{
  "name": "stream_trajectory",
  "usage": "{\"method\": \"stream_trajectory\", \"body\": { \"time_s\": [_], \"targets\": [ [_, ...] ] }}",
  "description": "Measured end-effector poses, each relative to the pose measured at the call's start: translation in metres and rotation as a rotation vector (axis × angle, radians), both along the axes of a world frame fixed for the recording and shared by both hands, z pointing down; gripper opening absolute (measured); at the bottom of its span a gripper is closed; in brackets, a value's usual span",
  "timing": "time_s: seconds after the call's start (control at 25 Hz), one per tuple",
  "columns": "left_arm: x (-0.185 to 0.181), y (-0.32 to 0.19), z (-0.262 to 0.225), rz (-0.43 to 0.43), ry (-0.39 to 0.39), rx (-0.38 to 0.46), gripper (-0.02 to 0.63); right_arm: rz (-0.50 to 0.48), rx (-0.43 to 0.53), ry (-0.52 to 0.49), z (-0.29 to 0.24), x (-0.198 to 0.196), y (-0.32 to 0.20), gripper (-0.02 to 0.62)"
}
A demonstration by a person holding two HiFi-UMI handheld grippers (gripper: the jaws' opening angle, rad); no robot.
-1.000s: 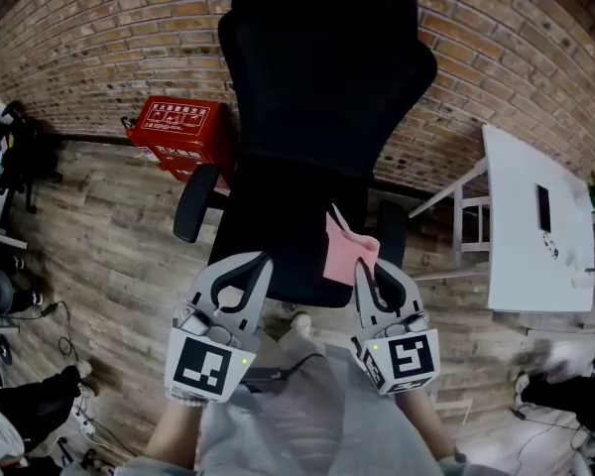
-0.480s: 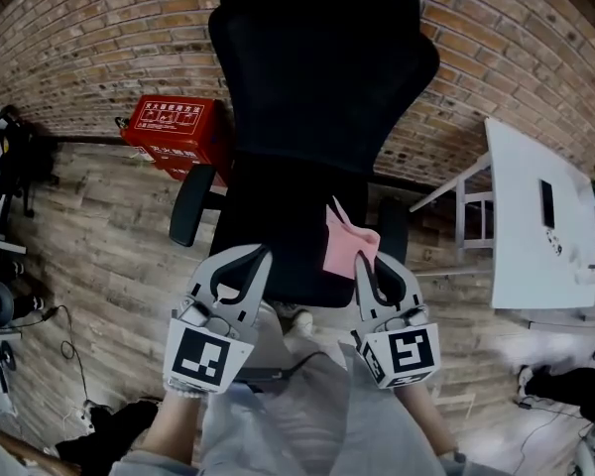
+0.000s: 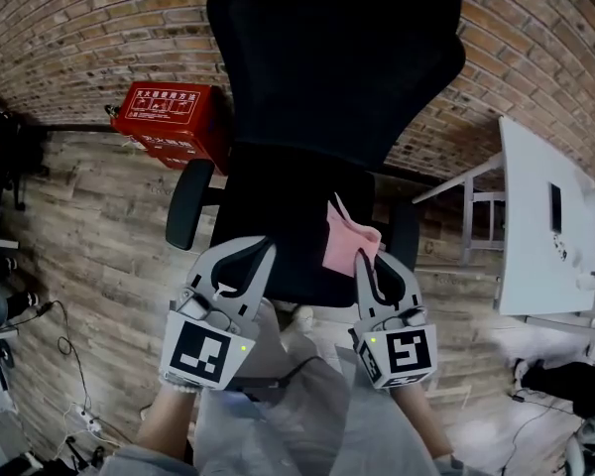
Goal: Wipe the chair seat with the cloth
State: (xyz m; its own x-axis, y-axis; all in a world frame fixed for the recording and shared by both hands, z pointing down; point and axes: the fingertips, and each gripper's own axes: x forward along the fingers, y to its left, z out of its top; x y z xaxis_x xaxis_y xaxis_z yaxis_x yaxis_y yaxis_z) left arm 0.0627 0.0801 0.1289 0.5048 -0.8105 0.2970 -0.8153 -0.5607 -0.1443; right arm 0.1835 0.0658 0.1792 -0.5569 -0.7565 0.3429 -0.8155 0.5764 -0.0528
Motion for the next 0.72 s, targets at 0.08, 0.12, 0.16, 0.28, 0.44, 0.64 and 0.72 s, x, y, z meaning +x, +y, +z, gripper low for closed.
{"method": "stream_trajectory", "body": {
  "time_s": [0.08,0.12,0.16,0.28,0.44,0.64,0.72],
  "targets": [
    [-0.007,-0.009,0.009,0.009,-0.008,-0.009,0.018,0.004,-0.012,0.008,0.009,-0.007,-0.009,0.052],
    [-0.011,-0.014,0.013,0.013,-0.007,-0.012,0.018,0.004,-0.017,0.013,0.014,-0.011,-0.013,0.052],
    [-0.015,-0.019,0.017,0.016,-0.005,-0.016,0.018,0.003,-0.019,0.018,0.018,-0.015,-0.018,0.052],
    [-0.023,-0.034,0.030,0.031,-0.004,-0.030,0.018,0.001,-0.028,0.029,0.032,-0.025,-0.033,0.052],
    [-0.031,-0.053,0.055,0.046,-0.013,-0.064,0.018,0.013,-0.049,0.034,0.054,-0.035,-0.051,0.052],
    [-0.043,-0.078,0.078,0.054,-0.006,-0.064,0.018,0.027,-0.058,0.056,0.078,-0.044,-0.072,0.052],
    [-0.049,-0.087,0.088,0.051,-0.001,-0.070,0.018,0.036,-0.062,0.059,0.088,-0.045,-0.081,0.052]
  ]
}}
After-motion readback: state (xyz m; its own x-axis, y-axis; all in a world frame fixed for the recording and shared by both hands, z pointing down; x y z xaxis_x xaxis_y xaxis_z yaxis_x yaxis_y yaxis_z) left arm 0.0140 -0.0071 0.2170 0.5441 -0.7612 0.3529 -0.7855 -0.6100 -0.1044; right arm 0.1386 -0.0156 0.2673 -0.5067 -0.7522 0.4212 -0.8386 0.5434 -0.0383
